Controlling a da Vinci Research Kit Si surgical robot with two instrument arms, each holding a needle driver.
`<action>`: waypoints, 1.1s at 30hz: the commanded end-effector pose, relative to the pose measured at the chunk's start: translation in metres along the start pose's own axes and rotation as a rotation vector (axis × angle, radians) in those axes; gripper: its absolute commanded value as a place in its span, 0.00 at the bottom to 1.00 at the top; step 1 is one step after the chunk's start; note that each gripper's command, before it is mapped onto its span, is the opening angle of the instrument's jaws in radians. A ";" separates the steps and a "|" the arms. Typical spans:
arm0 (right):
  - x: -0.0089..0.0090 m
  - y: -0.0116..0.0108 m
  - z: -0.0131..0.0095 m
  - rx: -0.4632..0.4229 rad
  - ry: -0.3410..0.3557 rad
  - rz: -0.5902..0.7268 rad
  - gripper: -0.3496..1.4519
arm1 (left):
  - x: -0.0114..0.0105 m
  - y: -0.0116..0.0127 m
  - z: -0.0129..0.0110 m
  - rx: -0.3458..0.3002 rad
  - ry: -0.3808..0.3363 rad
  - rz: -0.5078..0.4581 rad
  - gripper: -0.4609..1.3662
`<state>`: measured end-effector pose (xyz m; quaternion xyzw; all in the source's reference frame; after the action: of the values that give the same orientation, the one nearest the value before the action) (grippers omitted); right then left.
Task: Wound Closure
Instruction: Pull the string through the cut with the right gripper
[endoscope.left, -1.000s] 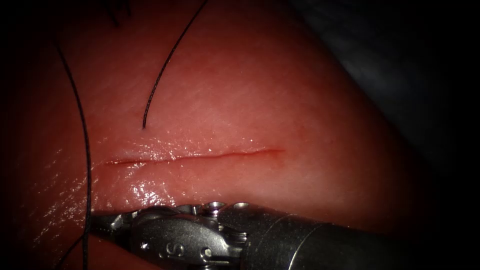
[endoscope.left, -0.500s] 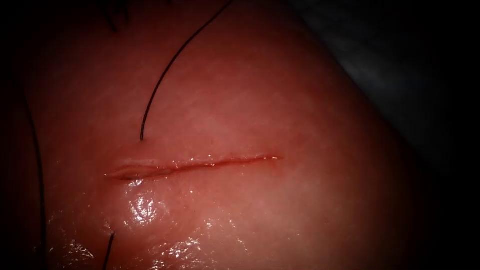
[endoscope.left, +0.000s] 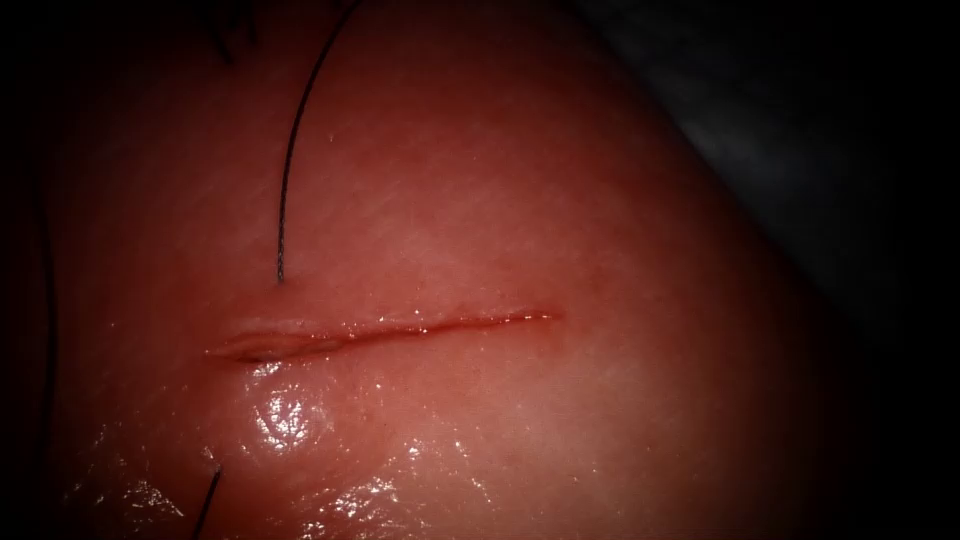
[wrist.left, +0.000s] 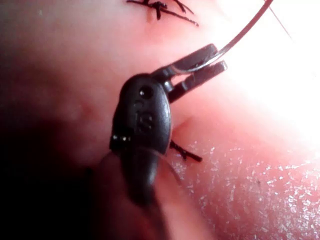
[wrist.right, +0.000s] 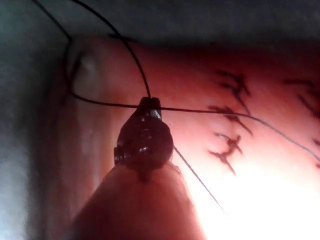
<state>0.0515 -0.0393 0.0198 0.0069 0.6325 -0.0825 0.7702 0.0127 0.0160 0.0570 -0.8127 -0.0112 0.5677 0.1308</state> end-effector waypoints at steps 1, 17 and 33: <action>0.0001 -0.0005 0.0003 0.001 0.005 0.006 0.00 | 0.0000 0.0000 0.0000 -0.008 0.000 0.000 0.06; 0.0001 -0.0003 -0.0004 -0.021 -0.048 0.049 0.66 | 0.0001 0.0001 0.0001 -0.008 0.001 -0.001 0.06; -0.0090 0.0113 -0.0051 -0.151 -0.103 0.063 0.84 | 0.0000 0.0001 0.0003 -0.010 0.002 -0.002 0.06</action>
<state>0.0463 -0.0259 0.0271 -0.0377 0.5945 -0.0082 0.8031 0.0124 0.0159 0.0568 -0.8134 -0.0120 0.5666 0.1308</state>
